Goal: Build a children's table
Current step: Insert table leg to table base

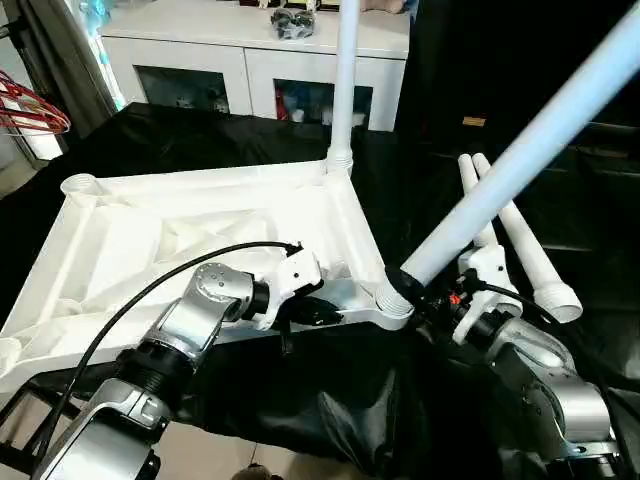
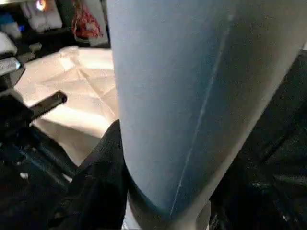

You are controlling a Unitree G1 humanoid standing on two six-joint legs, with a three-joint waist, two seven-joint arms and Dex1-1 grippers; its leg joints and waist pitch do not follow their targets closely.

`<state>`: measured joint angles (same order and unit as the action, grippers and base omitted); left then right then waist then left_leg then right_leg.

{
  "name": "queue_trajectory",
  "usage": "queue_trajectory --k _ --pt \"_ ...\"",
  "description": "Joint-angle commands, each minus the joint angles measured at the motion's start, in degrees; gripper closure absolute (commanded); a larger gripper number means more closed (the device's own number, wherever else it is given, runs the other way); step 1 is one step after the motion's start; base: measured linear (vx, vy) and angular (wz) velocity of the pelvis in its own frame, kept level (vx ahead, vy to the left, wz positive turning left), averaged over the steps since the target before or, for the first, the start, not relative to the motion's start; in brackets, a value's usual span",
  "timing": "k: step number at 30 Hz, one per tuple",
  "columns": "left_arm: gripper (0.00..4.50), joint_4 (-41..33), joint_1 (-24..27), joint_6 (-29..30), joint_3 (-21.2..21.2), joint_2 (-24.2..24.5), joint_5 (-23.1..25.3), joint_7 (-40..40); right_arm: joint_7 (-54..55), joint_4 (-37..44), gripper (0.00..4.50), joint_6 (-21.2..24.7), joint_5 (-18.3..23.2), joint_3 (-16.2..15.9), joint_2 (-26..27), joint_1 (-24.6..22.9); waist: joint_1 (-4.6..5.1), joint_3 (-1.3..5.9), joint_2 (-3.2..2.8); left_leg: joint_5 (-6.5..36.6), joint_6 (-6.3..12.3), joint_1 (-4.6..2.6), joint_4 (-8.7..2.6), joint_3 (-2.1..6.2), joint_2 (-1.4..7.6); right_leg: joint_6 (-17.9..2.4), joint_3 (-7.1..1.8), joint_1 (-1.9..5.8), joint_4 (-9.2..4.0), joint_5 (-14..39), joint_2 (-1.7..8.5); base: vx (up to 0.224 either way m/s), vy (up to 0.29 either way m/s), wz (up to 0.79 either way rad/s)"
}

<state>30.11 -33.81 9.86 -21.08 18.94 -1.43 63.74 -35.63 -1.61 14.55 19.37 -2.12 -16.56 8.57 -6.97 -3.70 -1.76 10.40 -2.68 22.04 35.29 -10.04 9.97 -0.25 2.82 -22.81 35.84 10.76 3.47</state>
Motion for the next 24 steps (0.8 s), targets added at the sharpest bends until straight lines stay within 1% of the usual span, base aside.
queue_trajectory --k 1,2,3,4,5,6,7,8,9,10,11,12,13,14,16,17,18,20,21,22,23,24 --pt "4.50 -0.3 -1.4 -0.9 0.7 -0.2 0.0 -0.2 -1.1 -2.8 2.63 3.3 -3.2 -2.6 -1.4 -1.3 0.41 3.70 0.34 18.5 -0.98 -1.36 -5.35 1.64 3.29 -9.3 -2.93 1.75 -5.91 22.8 5.41 0.000 0.000 0.00" --pt "4.50 -0.3 -1.3 -1.0 0.7 -0.2 0.0 -0.2 -1.3 -2.9 2.63 3.4 -3.6 -3.1 -1.8 -0.9 0.39 3.74 0.21 17.9 -0.88 -1.26 -5.35 1.71 3.27 -9.3 -2.91 1.83 -5.74 22.2 5.40 0.000 0.000 0.00" --pt "4.50 -0.3 -1.2 -1.1 0.6 -0.2 0.1 -0.1 -1.8 -3.2 2.63 3.8 -4.1 -3.9 -2.3 -0.2 0.44 3.69 0.15 18.0 -0.79 -1.31 -5.36 1.65 3.29 -9.3 -2.93 1.74 -5.84 22.3 5.40 0.000 0.000 0.00" --pt "4.50 -0.4 -1.1 -1.1 0.5 -0.2 0.2 0.0 -2.3 -3.5 2.63 4.2 -4.6 -4.6 -3.0 0.5 0.54 3.70 0.63 18.0 -0.69 -1.32 -5.33 1.59 3.28 -9.3 -2.91 1.75 -5.87 22.3 5.37 0.000 0.000 0.00" --pt "4.50 -0.5 -1.1 -1.2 0.5 -0.2 0.2 0.0 -2.5 -3.7 2.63 4.2 -4.7 -4.9 -3.1 0.8 0.60 3.72 0.39 17.4 -0.65 -1.20 -5.35 1.66 3.23 -9.4 -2.88 1.90 -5.70 21.9 5.36 0.000 0.000 0.00" --pt "4.50 -0.9 -0.8 -1.1 0.3 -0.1 0.3 0.2 -3.6 -4.4 2.63 4.6 -5.4 -5.9 -3.7 2.0 0.66 3.68 0.33 17.8 -0.63 -1.30 -5.30 1.62 3.24 -9.4 -2.89 1.75 -5.83 22.5 5.39 0.000 0.000 0.00" --pt "4.50 -0.9 -0.8 -1.1 0.3 -0.1 0.3 0.2 -3.8 -4.5 2.63 4.6 -5.5 -6.0 -3.8 2.2 0.80 3.67 0.84 17.7 -0.52 -1.25 -5.30 1.54 3.22 -9.3 -2.89 1.77 -5.89 22.7 5.33 0.000 0.000 0.00" --pt "4.50 -1.2 -0.6 -1.1 0.3 0.1 0.3 0.3 -4.6 -5.2 2.63 4.8 -5.9 -6.8 -4.2 3.0 0.77 3.61 0.64 18.0 -0.56 -1.22 -5.30 1.61 3.19 -9.2 -2.86 1.77 -5.90 23.6 5.44 0.000 0.000 0.00" --pt "4.50 -1.3 -0.6 -1.1 0.3 0.1 0.3 0.4 -4.7 -5.3 2.63 4.8 -5.9 -6.9 -4.2 3.2 0.84 3.60 0.64 18.1 -0.59 -1.25 -5.30 1.62 3.20 -9.0 -2.86 1.76 -5.99 24.1 5.48 0.000 0.000 0.00" --pt "4.50 -1.6 -0.4 -1.0 0.2 0.1 0.3 0.4 -5.3 -5.7 2.63 5.1 -6.1 -7.4 -4.6 3.7 0.97 3.57 1.09 18.1 -0.51 -1.27 -5.33 1.58 3.22 -8.7 -2.84 1.74 -6.12 24.7 5.40 0.000 0.000 0.00" --pt "4.50 -1.8 -0.3 -0.9 0.2 0.2 0.3 0.5 -6.0 -6.1 2.63 5.3 -6.3 -8.0 -5.0 4.1 0.80 3.63 0.94 17.8 -0.44 -1.41 -5.28 1.62 3.28 -8.7 -2.90 1.61 -6.07 24.9 5.54 0.000 0.000 0.00" --pt "4.50 -2.3 -0.1 -0.8 0.1 0.4 0.2 0.7 -7.4 -6.8 2.63 5.5 -6.7 -8.9 -5.5 4.9 0.93 3.64 0.85 17.9 -0.50 -1.32 -5.36 1.66 3.32 -8.8 -2.86 1.66 -6.03 24.5 5.43 0.000 0.000 0.00" --pt "4.50 -2.6 0.0 -0.6 0.1 0.6 0.2 1.0 -8.3 -7.5 2.63 5.4 -7.0 -9.4 -5.7 5.4 0.93 3.68 1.11 18.0 -0.48 -1.33 -5.36 1.61 3.34 -8.8 -2.87 1.64 -6.04 24.1 5.41 0.000 0.000 0.00" --pt "4.50 -2.8 0.0 -0.6 0.0 0.7 0.2 1.1 -8.7 -7.8 2.63 5.2 -7.0 -9.5 -5.8 5.6 0.99 3.73 1.03 17.9 -0.55 -1.31 -5.39 1.66 3.35 -9.1 -2.87 1.69 -5.85 23.2 5.38 0.000 0.000 0.00" --pt "4.50 -3.5 0.3 -0.4 -0.1 1.0 0.1 1.7 -9.8 -8.7 2.63 4.9 -7.1 -10.1 -6.1 6.1 0.94 3.91 1.31 16.9 -0.35 -1.26 -5.38 1.56 3.37 -9.7 -2.93 1.83 -5.65 20.6 5.45 0.000 0.000 0.00" --pt "4.50 -4.2 0.4 -0.2 -0.3 1.3 0.0 2.3 -10.8 -9.4 2.63 4.6 -7.0 -10.2 -6.3 6.6 0.93 3.95 1.31 16.5 -0.29 -1.21 -5.41 1.54 3.37 -9.8 -2.92 1.91 -5.62 19.9 5.39 0.000 0.000 0.00" --pt "4.50 -4.7 0.6 -0.1 -0.4 1.5 -0.2 2.7 -11.4 -9.8 2.63 4.4 -6.9 -10.2 -6.3 6.8 0.93 4.06 1.43 16.0 -0.12 -1.24 -5.38 1.52 3.41 -10.3 -2.89 1.96 -5.42 18.4 5.38 0.000 0.000 0.00" --pt "4.50 -6.9 1.2 -0.1 -1.1 2.6 -0.6 4.9 -14.1 -11.3 2.63 3.1 -6.5 -10.3 -6.9 7.6 0.90 4.08 1.62 15.6 0.20 -1.20 -5.36 1.44 3.44 -10.9 -2.86 2.04 -5.32 17.0 5.43 0.000 0.000 0.00" --pt "4.50 -7.9 1.5 -0.2 -1.4 3.1 -0.7 5.9 -15.4 -12.0 2.63 2.4 -6.4 -10.5 -7.3 7.9 0.90 3.86 1.58 15.3 0.48 -1.15 -5.40 1.37 3.41 -10.9 -2.89 1.97 -5.35 16.6 5.35 0.000 0.000 0.00" --pt "4.50 -7.9 1.5 -0.2 -1.4 3.1 -0.7 5.9 -15.4 -12.0 2.63 2.4 -6.4 -10.5 -7.3 7.9 0.92 3.97 1.57 15.2 0.56 -1.22 -5.39 1.39 3.43 -11.1 -2.86 2.03 -5.27 16.2 5.35 0.000 0.000 0.00" --pt "4.50 -8.5 1.6 -0.3 -1.5 3.4 -0.8 6.5 -16.1 -12.3 2.63 2.0 -6.3 -10.6 -7.4 8.1 0.95 3.68 1.61 14.5 0.87 -1.15 -5.47 1.29 3.37 -11.2 -2.83 1.95 -5.32 15.5 5.21 0.000 0.000 0.00" --pt "4.50 -9.5 2.0 -0.2 -1.7 3.9 -1.0 7.2 -17.5 -12.9 2.63 1.5 -6.1 -10.9 -7.8 8.3 0.99 3.64 1.68 13.8 1.23 -1.10 -5.54 1.30 3.39 -11.5 -2.77 2.10 -5.23 14.1 5.24 0.000 0.000 0.00"
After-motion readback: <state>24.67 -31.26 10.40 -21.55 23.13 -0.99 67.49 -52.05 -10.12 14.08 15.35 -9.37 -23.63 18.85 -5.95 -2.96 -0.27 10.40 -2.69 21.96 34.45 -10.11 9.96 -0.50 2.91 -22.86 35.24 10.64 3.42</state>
